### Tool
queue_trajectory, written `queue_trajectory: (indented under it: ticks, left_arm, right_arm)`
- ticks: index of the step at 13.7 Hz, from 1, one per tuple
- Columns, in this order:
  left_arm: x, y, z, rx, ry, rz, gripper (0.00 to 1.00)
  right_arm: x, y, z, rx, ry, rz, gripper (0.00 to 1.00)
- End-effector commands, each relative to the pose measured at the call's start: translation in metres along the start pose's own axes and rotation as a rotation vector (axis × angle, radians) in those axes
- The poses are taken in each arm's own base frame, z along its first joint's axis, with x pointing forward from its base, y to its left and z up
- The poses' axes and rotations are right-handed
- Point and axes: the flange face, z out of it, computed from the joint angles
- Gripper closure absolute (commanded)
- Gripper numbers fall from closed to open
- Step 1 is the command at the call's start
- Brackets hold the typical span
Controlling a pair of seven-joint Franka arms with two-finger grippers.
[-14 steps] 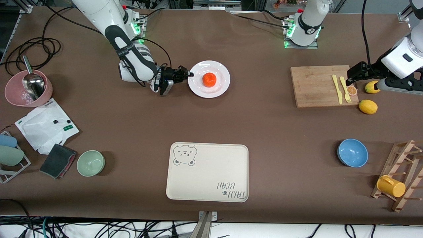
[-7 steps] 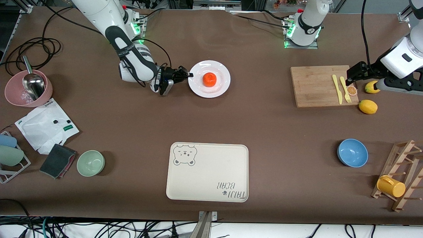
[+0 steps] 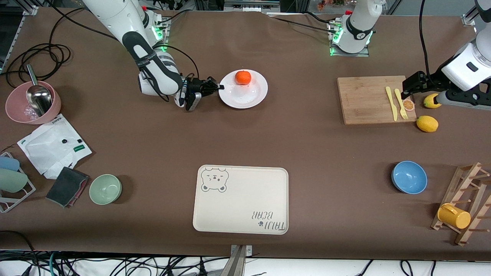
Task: Place orange and plate with both arms
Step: 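Grip the plate rim with the right gripper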
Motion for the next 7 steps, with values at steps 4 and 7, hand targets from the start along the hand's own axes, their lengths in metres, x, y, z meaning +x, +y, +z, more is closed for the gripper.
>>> queue_trajectory:
  ticks: [4,7]
  left_arm:
    - [-0.005,0.0006,-0.0022,0.029,-0.005,0.024,0.0]
    - [-0.005,0.0006,-0.0022,0.029,-0.005,0.024,0.0]
  right_arm:
    - [-0.0022,0.0122,0.0022,-0.003,0.014,0.005,1.0]
    - [0.001,0.0145,-0.0021,0.008,0.048,0.045,1.0]
